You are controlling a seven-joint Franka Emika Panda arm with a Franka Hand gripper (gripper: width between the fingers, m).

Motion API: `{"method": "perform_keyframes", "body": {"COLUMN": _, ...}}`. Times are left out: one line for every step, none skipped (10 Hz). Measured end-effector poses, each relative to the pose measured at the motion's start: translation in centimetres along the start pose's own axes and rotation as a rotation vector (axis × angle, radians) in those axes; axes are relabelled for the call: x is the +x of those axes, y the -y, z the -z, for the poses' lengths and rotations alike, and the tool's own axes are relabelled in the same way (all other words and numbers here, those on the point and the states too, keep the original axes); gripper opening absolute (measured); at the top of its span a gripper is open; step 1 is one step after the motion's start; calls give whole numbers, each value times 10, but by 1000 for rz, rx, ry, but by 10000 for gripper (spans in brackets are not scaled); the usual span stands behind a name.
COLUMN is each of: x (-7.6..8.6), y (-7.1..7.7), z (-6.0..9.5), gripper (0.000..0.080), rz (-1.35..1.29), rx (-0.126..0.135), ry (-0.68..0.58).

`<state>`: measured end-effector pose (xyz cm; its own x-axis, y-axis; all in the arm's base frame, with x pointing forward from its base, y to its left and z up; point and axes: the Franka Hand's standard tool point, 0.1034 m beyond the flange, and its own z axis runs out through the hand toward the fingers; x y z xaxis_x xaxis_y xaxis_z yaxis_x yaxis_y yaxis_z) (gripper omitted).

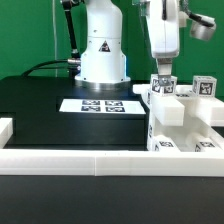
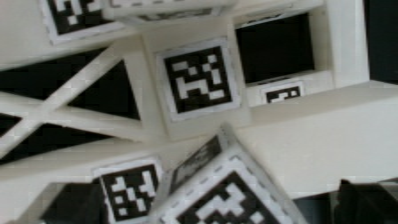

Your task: Assemble chair

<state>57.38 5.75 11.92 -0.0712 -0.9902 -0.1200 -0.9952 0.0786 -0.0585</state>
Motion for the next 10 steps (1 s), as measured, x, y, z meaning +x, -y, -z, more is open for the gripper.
{"method": "perform_keyframes", "body": {"x": 0, "y": 0, "z": 0, "gripper": 649, "rz": 91, "rx": 0, "ry": 0}}
{"method": "perform_keyframes", "body": {"x": 0, "y": 0, "z": 0, "gripper": 649, "rz": 169, "rx": -1, "ry": -1}}
{"method": "perform_keyframes", "body": {"x": 0, "y": -2, "z": -2, "gripper": 649, "rz": 285, "rx": -15, "ry": -10}}
{"method": "perform_keyframes", "body": {"x": 1, "y": -2, "z": -3, "gripper": 649, "rz": 396, "rx": -23, "ry": -21}}
{"method": "perform_keyframes", "body": {"x": 2, "y": -2, "z": -4, "gripper": 649, "rz": 498, "rx": -30, "ry": -28}}
{"method": "perform_keyframes", "body": {"x": 2, "y": -2, "z": -3, "gripper": 649, "rz": 636, "rx": -44, "ry": -33}}
{"method": "perform_keyframes", "body": {"x": 2, "y": 1, "z": -3, "gripper": 649, "rz": 738, "rx": -50, "ry": -29}}
{"method": "perform_keyframes", "body": {"x": 1, "y": 1, "z": -2, "gripper": 649, "rz": 828, "rx": -58, "ry": -27}}
{"method": "perform_keyframes", "body": {"x": 1, "y": 2, "z": -2, "gripper": 649, "rz": 899, "rx": -61, "ry": -30}}
{"method": "perform_keyframes", "body": {"x": -1, "y": 1, "z": -2, "gripper": 649, "rz": 974, "rx": -64, "ry": -29}}
